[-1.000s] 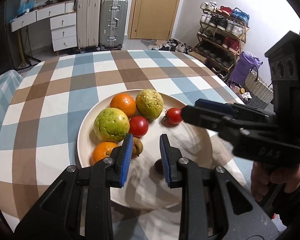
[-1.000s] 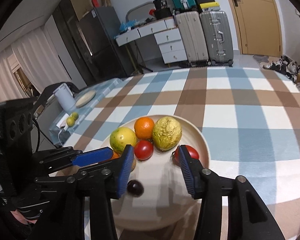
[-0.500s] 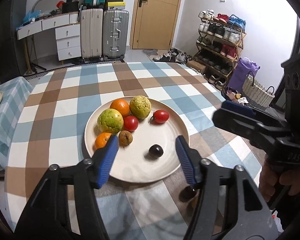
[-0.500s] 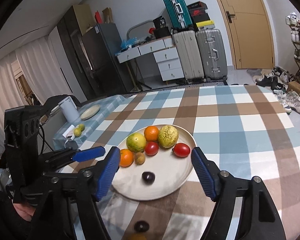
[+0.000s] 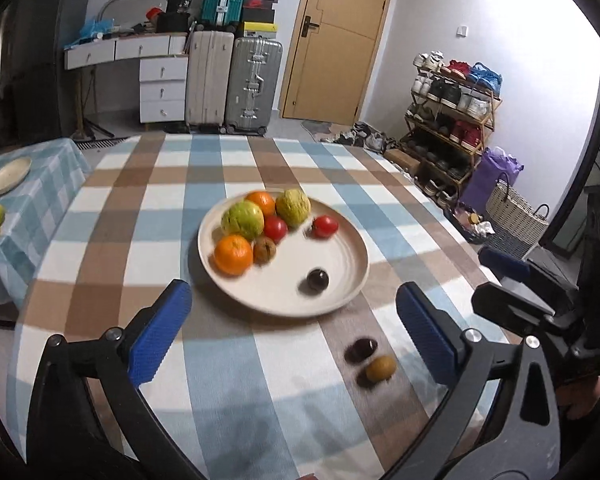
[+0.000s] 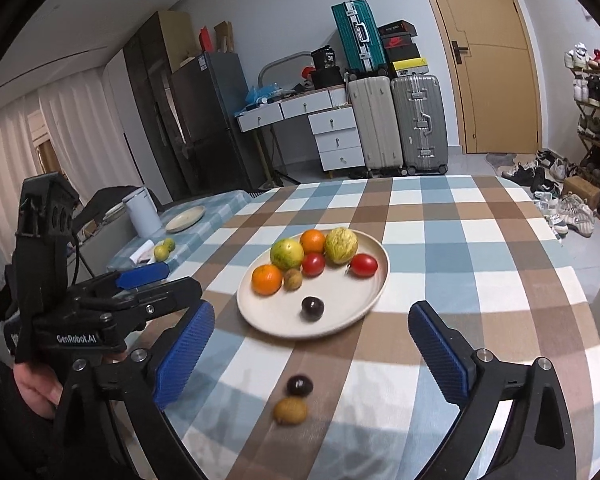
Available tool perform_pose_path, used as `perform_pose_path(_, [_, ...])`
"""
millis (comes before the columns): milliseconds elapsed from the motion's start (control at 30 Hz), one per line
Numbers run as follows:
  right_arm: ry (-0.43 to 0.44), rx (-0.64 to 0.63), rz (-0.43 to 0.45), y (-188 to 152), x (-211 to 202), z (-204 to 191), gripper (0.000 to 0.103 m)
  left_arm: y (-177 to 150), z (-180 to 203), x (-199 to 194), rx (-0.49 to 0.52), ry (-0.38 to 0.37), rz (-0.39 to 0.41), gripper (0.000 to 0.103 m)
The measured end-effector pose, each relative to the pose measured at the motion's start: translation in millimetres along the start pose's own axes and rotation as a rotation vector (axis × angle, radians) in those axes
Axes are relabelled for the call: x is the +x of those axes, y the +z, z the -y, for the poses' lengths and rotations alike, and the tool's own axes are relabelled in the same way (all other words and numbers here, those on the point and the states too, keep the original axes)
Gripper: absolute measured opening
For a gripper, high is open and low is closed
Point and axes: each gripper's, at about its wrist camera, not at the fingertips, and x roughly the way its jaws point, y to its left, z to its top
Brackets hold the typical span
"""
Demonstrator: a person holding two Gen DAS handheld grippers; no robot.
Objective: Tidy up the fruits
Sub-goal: 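Pull both tools back from the plate toward the last fruits, then close the right tool around the second brown kiwi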
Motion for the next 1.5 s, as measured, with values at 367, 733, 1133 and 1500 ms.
perform_pose_path(367, [-0.004, -0.013, -0.066, -39, -6, -14, 0.102, -61, -6, -8, -0.032, 0.006, -0.078, 0.102])
perform_pose_path(733, [0.042, 0.083, -0.187, -65, 33, -5, 0.102, -81, -22, -1, -0.066, 0.017, -0.119, 0.102])
perform_pose_path(1133, [0.011, 0.076, -0.278, -68, 60, -11, 0.058, -80, -29, 8, -0.077, 0.014, -0.136, 0.102])
perform_pose_path(1500, [0.000, 0.081, -0.276, -74, 53, -6, 0.029, -67, -22, 26, -0.057, -0.005, -0.155, 0.102])
